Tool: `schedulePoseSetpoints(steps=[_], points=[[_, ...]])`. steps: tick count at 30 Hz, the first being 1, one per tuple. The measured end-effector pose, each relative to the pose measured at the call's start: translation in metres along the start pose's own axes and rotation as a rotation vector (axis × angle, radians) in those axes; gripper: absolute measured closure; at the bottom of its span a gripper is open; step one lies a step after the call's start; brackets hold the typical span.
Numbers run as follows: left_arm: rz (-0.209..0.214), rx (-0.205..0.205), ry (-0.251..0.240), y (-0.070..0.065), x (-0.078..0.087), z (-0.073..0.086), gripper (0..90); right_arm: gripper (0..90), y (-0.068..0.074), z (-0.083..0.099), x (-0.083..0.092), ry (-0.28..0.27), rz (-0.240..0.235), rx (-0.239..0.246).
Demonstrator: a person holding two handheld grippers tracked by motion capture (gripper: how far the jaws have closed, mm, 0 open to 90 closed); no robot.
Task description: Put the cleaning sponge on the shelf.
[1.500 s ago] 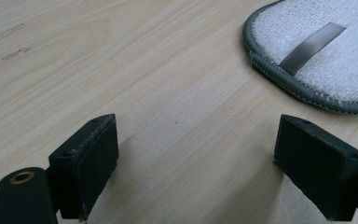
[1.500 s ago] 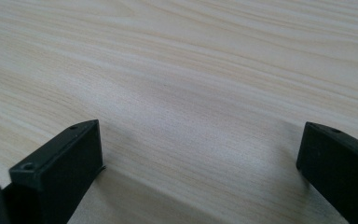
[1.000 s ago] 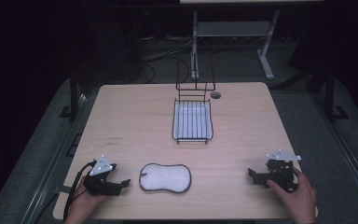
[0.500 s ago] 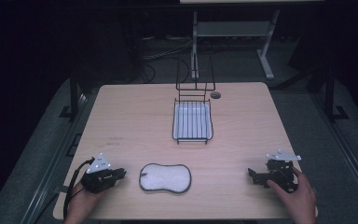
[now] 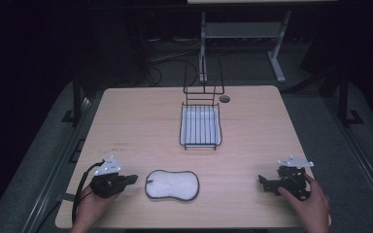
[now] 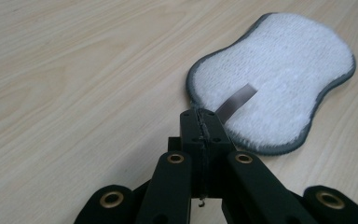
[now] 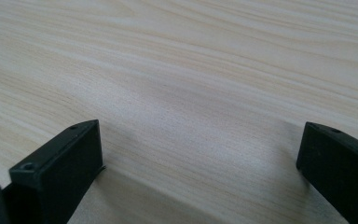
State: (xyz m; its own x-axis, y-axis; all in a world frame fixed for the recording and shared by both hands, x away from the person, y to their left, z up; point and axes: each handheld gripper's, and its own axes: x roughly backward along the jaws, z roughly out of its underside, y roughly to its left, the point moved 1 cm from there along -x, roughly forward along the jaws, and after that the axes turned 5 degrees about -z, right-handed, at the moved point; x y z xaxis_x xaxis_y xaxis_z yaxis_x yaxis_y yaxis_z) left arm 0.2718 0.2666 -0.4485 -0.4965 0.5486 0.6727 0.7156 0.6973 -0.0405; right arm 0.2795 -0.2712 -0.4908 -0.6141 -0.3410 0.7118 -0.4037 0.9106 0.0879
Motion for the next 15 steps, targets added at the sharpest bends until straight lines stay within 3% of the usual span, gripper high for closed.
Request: schedulePoseSetpoints(steps=[6, 15], points=[[0.046, 0.013, -0.025, -0.006, -0.004, -0.013, 89.9, 0.0, 0.000, 0.000, 0.000, 0.000, 0.000, 0.000], [0.102, -0.035, -0.025, -0.021, -0.022, -0.035, 89.8, 0.0, 0.000, 0.000, 0.000, 0.000, 0.000, 0.000]])
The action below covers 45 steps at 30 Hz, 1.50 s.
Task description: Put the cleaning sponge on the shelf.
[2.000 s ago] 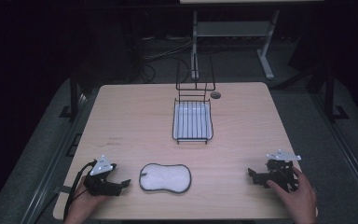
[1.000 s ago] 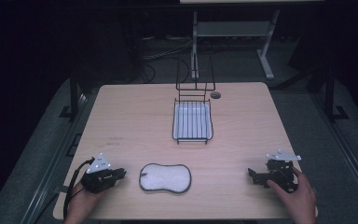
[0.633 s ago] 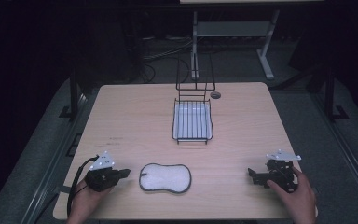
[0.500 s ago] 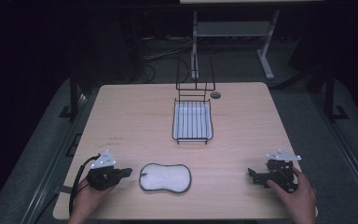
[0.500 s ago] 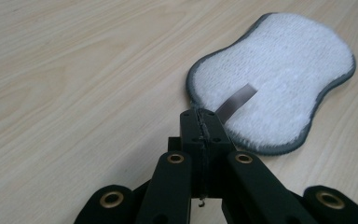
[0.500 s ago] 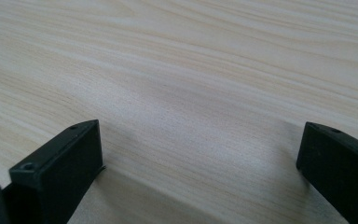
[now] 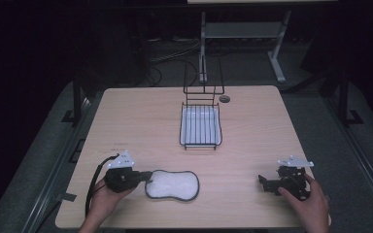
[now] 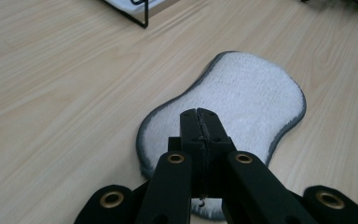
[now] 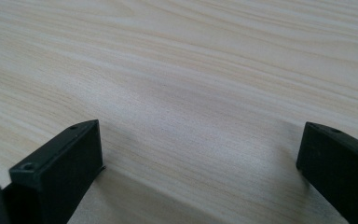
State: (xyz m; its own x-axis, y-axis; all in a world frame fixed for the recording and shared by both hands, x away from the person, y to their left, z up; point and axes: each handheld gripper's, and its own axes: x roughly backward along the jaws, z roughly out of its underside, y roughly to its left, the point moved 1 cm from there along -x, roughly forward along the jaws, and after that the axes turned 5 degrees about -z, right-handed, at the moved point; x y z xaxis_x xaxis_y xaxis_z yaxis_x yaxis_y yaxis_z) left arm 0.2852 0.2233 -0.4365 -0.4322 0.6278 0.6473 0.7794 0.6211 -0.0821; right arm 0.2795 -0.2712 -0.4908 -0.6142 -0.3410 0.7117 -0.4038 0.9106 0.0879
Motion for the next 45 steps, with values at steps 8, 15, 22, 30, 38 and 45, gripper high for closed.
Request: schedulePoseSetpoints(steps=[8, 15, 22, 30, 38, 45], points=[[0.000, -0.006, 0.015, 0.005, -0.014, -0.007, 89.9, 0.0, 0.000, 0.000, 0.000, 0.000, 0.000, 0.000], [-0.006, -0.011, 0.045, 0.011, -0.028, -0.008, 89.8, 0.0, 0.000, 0.000, 0.000, 0.000, 0.000, 0.000], [-0.006, -0.007, 0.088, 0.014, -0.035, -0.002, 89.9, 0.0, 0.000, 0.000, 0.000, 0.000, 0.000, 0.001], [-0.005, -0.004, 0.090, 0.012, -0.032, 0.001, 89.8, 0.0, 0.000, 0.000, 0.000, 0.000, 0.000, 0.000], [-0.022, 0.004, 0.093, 0.013, -0.024, 0.008, 89.9, 0.0, 0.000, 0.000, 0.000, 0.000, 0.000, 0.000], [-0.036, 0.027, 0.093, 0.014, -0.012, 0.017, 89.8, 0.0, 0.000, 0.000, 0.000, 0.000, 0.000, 0.001]])
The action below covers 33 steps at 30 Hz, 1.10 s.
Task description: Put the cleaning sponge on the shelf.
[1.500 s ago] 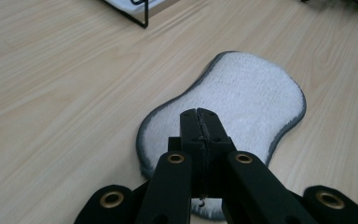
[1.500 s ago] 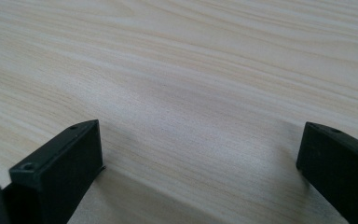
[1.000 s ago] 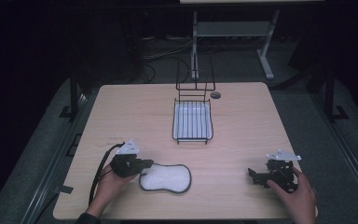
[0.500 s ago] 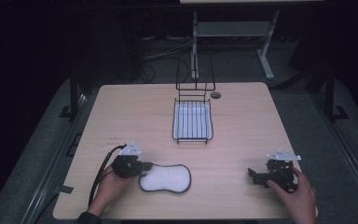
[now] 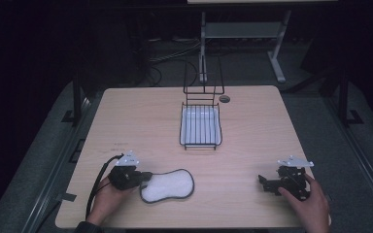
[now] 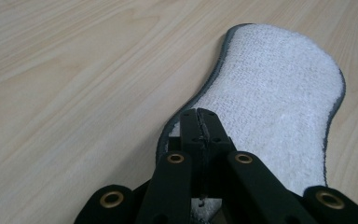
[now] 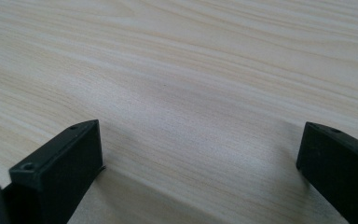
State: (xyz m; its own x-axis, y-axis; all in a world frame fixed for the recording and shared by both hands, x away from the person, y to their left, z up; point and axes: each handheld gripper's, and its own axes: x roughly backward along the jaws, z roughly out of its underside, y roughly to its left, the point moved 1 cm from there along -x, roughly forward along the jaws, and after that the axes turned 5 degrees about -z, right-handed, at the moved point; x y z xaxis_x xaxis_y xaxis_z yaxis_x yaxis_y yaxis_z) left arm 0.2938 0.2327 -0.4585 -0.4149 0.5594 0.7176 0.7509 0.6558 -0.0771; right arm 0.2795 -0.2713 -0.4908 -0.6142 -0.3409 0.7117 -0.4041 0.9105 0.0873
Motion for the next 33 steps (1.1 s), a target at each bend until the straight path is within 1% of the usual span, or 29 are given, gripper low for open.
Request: schedulePoseSetpoints(steps=[2, 3, 5, 7, 8, 9, 10, 12, 15, 16, 18, 19, 23, 27, 30, 31, 32, 33], points=[[-0.003, 0.012, -0.003, 0.000, 0.002, 0.003, 89.9, 0.0, 0.000, 0.000, 0.000, 0.000, 0.000, 0.000], [-0.003, 0.007, 0.003, 0.001, 0.004, 0.004, 89.8, 0.0, 0.000, 0.000, 0.000, 0.000, 0.000, 0.000], [-0.008, 0.023, 0.000, 0.001, 0.007, 0.007, 89.9, 0.0, 0.000, 0.000, 0.000, 0.000, 0.000, 0.000], [-0.009, 0.021, 0.003, 0.001, 0.009, 0.008, 89.9, 0.0, 0.000, 0.000, 0.000, 0.000, 0.000, 0.000], [-0.012, 0.023, 0.003, 0.001, 0.010, 0.009, 89.9, 0.0, 0.000, 0.000, 0.000, 0.000, 0.000, 0.000], [-0.014, 0.034, -0.002, 0.001, 0.010, 0.010, 89.9, 0.0, 0.000, 0.000, 0.000, 0.000, 0.000, 0.000], [-0.015, 0.030, 0.003, 0.001, 0.012, 0.011, 89.9, 0.0, 0.000, 0.000, 0.000, 0.000, 0.000, 0.000], [-0.022, 0.036, 0.002, 0.001, 0.014, 0.014, 89.8, 0.0, 0.000, 0.000, 0.000, 0.000, 0.000, -0.001], [-0.036, 0.051, 0.000, 0.001, 0.020, 0.020, 89.8, 0.0, 0.000, 0.000, 0.000, 0.000, 0.000, 0.000], [-0.038, 0.062, -0.003, 0.001, 0.022, 0.021, 89.9, 0.0, 0.000, 0.000, 0.000, 0.000, 0.000, 0.000], [-0.042, 0.065, -0.004, 0.002, 0.023, 0.023, 89.8, 0.0, 0.000, 0.000, 0.000, 0.000, 0.000, 0.000], [-0.048, 0.080, -0.005, 0.002, 0.027, 0.026, 89.8, 0.0, 0.000, 0.000, 0.000, 0.000, 0.000, 0.000], [-0.060, 0.093, -0.003, 0.003, 0.032, 0.032, 89.9, 0.0, 0.000, 0.000, 0.000, 0.000, 0.000, 0.000], [-0.064, 0.103, -0.009, 0.003, 0.034, 0.033, 89.8, 0.0, 0.000, 0.000, 0.000, 0.000, 0.000, 0.000], [-0.061, 0.101, -0.021, 0.003, 0.035, 0.032, 89.0, 0.0, 0.000, 0.000, 0.000, 0.000, 0.000, 0.000], [-0.059, 0.105, -0.030, 0.003, 0.035, 0.031, 85.1, 0.0, 0.000, 0.000, 0.000, 0.000, 0.000, 0.000], [-0.055, 0.108, -0.037, 0.002, 0.035, 0.030, 85.1, 0.0, 0.000, 0.000, 0.000, 0.000, 0.000, 0.000], [-0.048, 0.109, -0.048, 0.002, 0.036, 0.028, 81.7, 0.0, 0.000, 0.000, 0.000, 0.000, 0.000, 0.000]])
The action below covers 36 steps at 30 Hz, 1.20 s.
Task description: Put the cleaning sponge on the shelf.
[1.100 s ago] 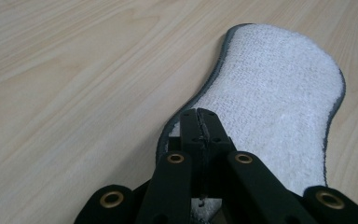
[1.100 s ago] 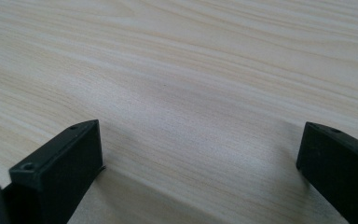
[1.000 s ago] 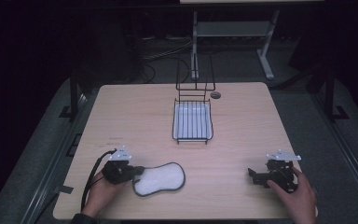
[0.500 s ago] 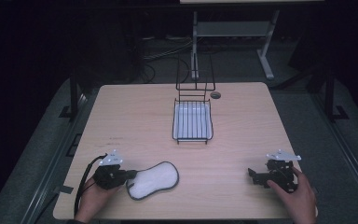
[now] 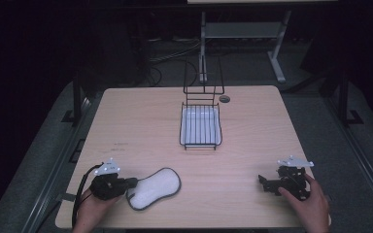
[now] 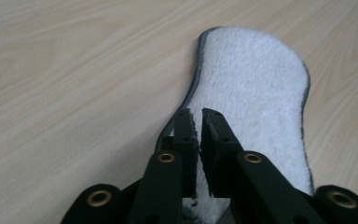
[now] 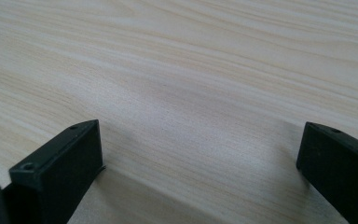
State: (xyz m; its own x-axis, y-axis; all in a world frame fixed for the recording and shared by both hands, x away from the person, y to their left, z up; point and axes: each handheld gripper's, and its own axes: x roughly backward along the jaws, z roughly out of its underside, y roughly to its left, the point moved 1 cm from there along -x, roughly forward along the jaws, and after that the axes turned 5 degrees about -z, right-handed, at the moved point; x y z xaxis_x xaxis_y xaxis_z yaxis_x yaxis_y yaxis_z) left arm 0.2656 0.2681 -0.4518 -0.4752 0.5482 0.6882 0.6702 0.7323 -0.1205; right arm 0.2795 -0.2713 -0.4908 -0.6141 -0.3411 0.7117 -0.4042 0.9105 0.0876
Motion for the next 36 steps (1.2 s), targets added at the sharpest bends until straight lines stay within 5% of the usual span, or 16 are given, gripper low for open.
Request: schedulePoseSetpoints(steps=[10, 24, 30, 36], points=[[0.017, -0.005, 0.006, -0.003, -0.005, -0.009, 54.9, 0.0, 0.000, 0.000, 0.000, 0.000, 0.000, 0.000], [0.076, -0.085, 0.035, -0.015, -0.023, -0.022, 17.7, 0.0, 0.000, 0.000, 0.000, 0.000, 0.000, 0.000], [0.100, -0.152, 0.071, -0.024, -0.035, -0.024, 13.0, 0.0, 0.000, 0.000, 0.000, 0.000, 0.000, 0.000], [0.089, -0.172, 0.096, -0.025, -0.041, -0.023, 13.0, 0.0, 0.000, 0.000, 0.000, 0.000, 0.000, 0.000]])
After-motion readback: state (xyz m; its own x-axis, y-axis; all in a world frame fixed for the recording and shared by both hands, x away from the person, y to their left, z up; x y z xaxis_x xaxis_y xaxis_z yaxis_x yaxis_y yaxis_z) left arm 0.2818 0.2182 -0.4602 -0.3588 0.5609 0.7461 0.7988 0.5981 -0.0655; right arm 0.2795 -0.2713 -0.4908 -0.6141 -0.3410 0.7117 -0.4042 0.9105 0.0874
